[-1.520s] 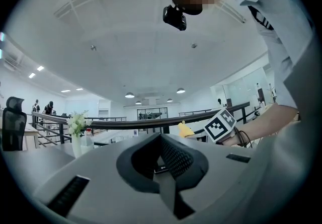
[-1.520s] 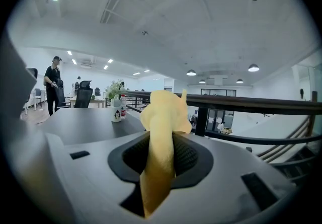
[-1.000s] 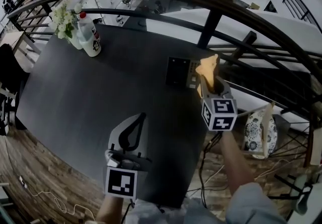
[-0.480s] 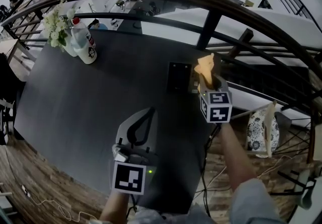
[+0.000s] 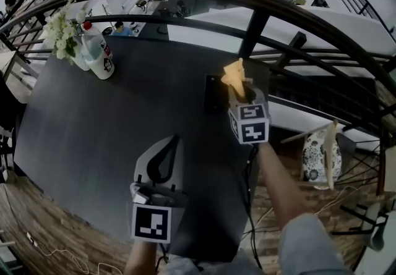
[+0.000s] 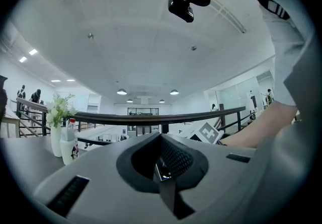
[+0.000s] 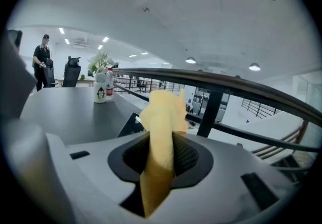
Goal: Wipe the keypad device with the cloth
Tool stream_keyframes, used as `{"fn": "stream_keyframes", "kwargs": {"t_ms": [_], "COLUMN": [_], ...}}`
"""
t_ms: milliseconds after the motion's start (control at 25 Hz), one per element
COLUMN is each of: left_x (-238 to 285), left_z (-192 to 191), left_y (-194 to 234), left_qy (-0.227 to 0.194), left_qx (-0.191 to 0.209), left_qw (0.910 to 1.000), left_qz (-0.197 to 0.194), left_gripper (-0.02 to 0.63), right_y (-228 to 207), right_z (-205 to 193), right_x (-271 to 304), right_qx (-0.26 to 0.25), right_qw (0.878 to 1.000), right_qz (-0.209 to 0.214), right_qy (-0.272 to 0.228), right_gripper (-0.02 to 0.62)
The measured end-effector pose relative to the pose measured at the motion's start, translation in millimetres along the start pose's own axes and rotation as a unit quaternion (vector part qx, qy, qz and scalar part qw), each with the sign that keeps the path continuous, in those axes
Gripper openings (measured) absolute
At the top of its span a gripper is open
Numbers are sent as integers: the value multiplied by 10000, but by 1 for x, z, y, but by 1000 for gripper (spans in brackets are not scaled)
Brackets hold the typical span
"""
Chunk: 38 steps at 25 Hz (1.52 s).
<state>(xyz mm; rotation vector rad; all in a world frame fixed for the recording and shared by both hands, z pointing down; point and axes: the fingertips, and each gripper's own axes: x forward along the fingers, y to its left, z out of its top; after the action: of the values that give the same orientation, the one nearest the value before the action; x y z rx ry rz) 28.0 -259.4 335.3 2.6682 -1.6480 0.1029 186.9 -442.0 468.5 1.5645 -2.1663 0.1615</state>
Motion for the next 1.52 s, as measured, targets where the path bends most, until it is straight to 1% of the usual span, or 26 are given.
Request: {"fn": "stream_keyframes", "kwargs": {"t_ms": [120,320,520,640,760,960,1200,1520], "left_x": [-4,-11,-15,-18,-18,-17,-15,-11], "left_z": [-2,-3,-6,-9,-12,-14,-11,-11], "left_y": [5,18,21,22,21,19,17,8], "left_qy": [-8,-12,35,79,121,133,78,95], "left_qx": [-97,-284,-122,-140,-67,-109,-217,-222], "left_qw": [9999,9991,9994,9993,9994,9993,9993,9994], "left_qz": [103,299,322,336,322,323,304,230], "left_gripper": [8,8,6,6,8,8,8,8], "right_y": [19,56,82,95,105,120,120,88], "right_z": [3,5,-1,-6,-13,-25,-32,-45], "right_x": [7,13,16,16,14,12,6,-5], "right_qx": [-113,-281,-315,-317,-377,-400,-334,-194], "right_qw": [9999,9986,9969,9958,9947,9926,9928,9957], "right_qz": [108,444,717,857,941,1115,1118,855], "right_qy": [-14,13,56,94,156,260,271,300], "right_gripper": [103,103,103,103,103,103,103,103]}}
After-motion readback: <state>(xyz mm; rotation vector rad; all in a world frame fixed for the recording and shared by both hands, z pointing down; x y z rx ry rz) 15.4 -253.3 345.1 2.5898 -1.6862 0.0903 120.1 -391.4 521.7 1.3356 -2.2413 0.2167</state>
